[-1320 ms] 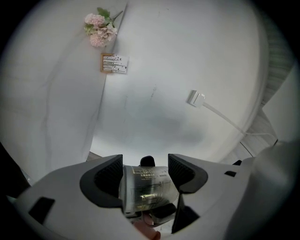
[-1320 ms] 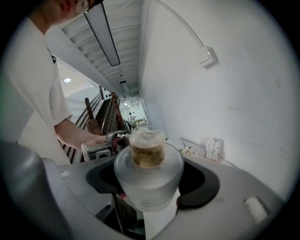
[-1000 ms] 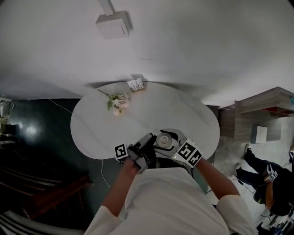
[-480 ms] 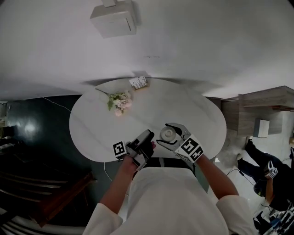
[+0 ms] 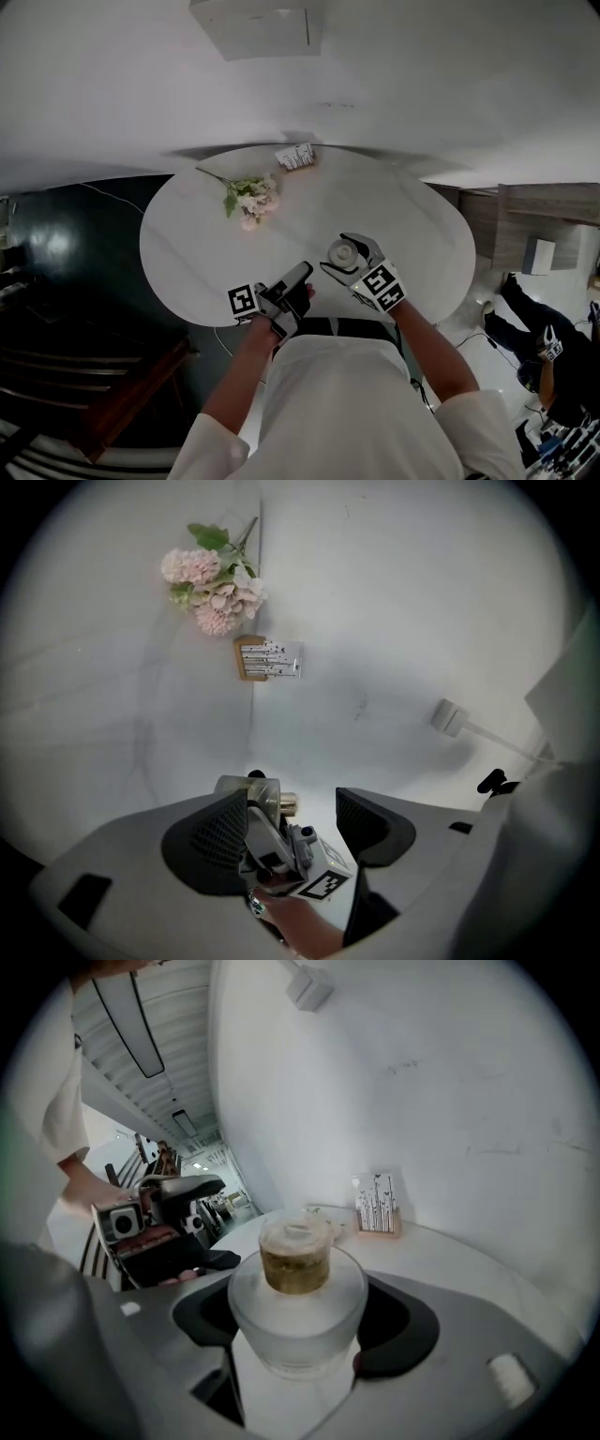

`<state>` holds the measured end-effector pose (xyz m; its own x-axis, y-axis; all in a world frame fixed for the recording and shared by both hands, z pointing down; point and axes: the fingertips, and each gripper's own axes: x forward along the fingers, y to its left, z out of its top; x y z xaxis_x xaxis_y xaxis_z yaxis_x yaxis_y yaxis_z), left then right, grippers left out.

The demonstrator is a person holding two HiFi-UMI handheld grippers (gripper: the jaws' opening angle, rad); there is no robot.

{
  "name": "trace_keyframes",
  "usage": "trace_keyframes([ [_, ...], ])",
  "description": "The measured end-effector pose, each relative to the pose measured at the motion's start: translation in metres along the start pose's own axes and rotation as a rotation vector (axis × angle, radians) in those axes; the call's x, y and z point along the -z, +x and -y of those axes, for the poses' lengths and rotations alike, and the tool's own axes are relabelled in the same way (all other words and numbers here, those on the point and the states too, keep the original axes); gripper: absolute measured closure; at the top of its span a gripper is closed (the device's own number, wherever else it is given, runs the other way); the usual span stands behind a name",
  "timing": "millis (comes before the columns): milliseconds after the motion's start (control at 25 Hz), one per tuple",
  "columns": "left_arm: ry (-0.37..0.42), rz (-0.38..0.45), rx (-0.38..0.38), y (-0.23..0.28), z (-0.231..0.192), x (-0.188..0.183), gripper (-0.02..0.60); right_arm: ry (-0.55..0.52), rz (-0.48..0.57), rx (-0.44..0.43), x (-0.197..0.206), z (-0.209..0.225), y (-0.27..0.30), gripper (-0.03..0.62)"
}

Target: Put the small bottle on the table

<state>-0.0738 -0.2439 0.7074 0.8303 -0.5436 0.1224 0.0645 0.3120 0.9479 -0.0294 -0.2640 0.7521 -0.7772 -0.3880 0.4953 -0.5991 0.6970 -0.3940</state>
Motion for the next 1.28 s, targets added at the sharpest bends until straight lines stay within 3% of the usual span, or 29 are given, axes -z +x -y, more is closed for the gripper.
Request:
trace_keyframes([
  [440, -0.018, 0.055, -0.017, -0.010, -0.021, -0.036, 0.296, 0.050, -0.118, 0.046, 0.053, 0.020, 0.061, 0.243],
  [1280, -0.027, 0.093, -0.012, -0.032, -0.033, -0.043, 0.296, 0.044, -0.143, 0.104, 0.071, 0.033, 0.088, 0.243],
])
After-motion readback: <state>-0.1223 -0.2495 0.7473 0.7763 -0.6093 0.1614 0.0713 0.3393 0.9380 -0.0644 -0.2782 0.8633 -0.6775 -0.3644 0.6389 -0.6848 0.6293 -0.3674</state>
